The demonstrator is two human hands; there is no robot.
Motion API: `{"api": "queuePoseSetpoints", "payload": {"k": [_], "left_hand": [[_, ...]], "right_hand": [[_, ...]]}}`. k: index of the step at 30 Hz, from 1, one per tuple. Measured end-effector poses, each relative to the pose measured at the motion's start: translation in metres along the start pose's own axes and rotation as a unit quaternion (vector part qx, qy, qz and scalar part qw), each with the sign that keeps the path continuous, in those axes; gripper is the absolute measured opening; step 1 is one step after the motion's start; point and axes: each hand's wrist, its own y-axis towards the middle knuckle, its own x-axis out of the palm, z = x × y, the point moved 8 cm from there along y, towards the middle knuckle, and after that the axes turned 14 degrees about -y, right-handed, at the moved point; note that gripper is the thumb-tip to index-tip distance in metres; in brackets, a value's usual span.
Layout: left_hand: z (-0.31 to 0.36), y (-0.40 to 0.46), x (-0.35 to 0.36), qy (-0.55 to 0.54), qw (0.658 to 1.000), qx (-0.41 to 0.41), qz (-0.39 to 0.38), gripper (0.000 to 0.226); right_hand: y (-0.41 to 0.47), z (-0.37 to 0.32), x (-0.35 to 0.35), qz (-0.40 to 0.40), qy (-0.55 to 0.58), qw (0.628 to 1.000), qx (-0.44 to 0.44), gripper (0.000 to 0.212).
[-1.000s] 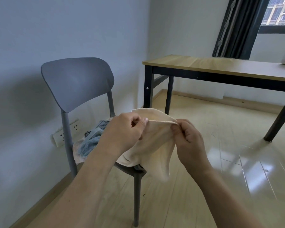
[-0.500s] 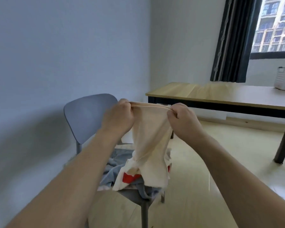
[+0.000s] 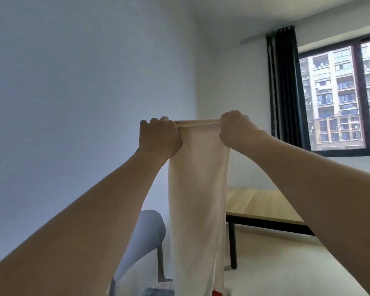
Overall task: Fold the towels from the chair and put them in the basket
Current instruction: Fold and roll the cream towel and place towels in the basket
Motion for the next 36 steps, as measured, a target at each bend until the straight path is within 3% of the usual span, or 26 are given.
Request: {"api": "queuePoseSetpoints", "payload": {"k": [3, 6, 10, 12, 14, 17, 19, 21, 23, 25, 27, 32, 34, 36], "left_hand": [[0.001, 0.024, -0.033, -0.055, 0.998, -0.014, -0.011, 0.028], [-0.011, 0.041, -0.062, -0.237, 0.969, -0.07, -0.027, 0.033], [-0.018, 0.047, -0.095, -0.443, 0.892, -0.086, 0.001, 0.033], [-0.02, 0.046, -0.099, -0.504, 0.856, -0.111, -0.01, 0.022], [-0.025, 0.046, -0.098, -0.567, 0.81, -0.151, -0.016, 0.017], [-0.033, 0.044, -0.084, -0.648, 0.72, -0.238, -0.065, 0.025], [-0.037, 0.04, -0.069, -0.653, 0.691, -0.288, -0.118, 0.031], [-0.041, 0.036, -0.053, -0.612, 0.712, -0.302, -0.165, 0.026], [-0.046, 0.035, -0.036, -0.531, 0.773, -0.286, -0.194, 0.014], [-0.052, 0.038, -0.019, -0.447, 0.835, -0.255, -0.192, 0.007], [-0.061, 0.044, 0.004, -0.403, 0.868, -0.239, -0.166, 0.007], [-0.089, 0.059, 0.062, -0.406, 0.882, -0.23, -0.067, 0.027], [-0.098, 0.066, 0.075, -0.394, 0.893, -0.215, -0.018, 0.022], [-0.102, 0.072, 0.076, -0.38, 0.903, -0.199, 0.038, 0.015]], "right_hand": [[0.01, 0.007, -0.038, 0.014, 0.036, 0.999, 0.021, 0.028], [0.017, 0.02, -0.063, 0.012, 0.133, 0.99, 0.052, 0.026], [0.018, 0.032, -0.086, -0.002, 0.345, 0.934, 0.09, 0.017], [0.015, 0.032, -0.096, -0.011, 0.414, 0.906, 0.094, 0.031], [0.012, 0.03, -0.103, -0.026, 0.448, 0.89, 0.083, 0.037], [0.013, 0.031, -0.096, -0.083, 0.447, 0.886, 0.09, 0.015], [0.016, 0.034, -0.08, -0.145, 0.421, 0.889, 0.102, 0.013], [0.017, 0.033, -0.06, -0.205, 0.351, 0.909, 0.095, 0.015], [0.02, 0.029, -0.039, -0.24, 0.262, 0.931, 0.079, 0.017], [0.027, 0.02, -0.02, -0.249, 0.233, 0.937, 0.072, 0.015], [0.036, 0.007, 0.0, -0.244, 0.246, 0.935, 0.078, 0.019], [0.079, -0.015, 0.058, -0.129, 0.328, 0.927, 0.132, 0.024], [0.098, -0.016, 0.077, -0.079, 0.418, 0.889, 0.171, 0.016], [0.115, -0.013, 0.083, -0.021, 0.486, 0.852, 0.194, 0.026]]}}
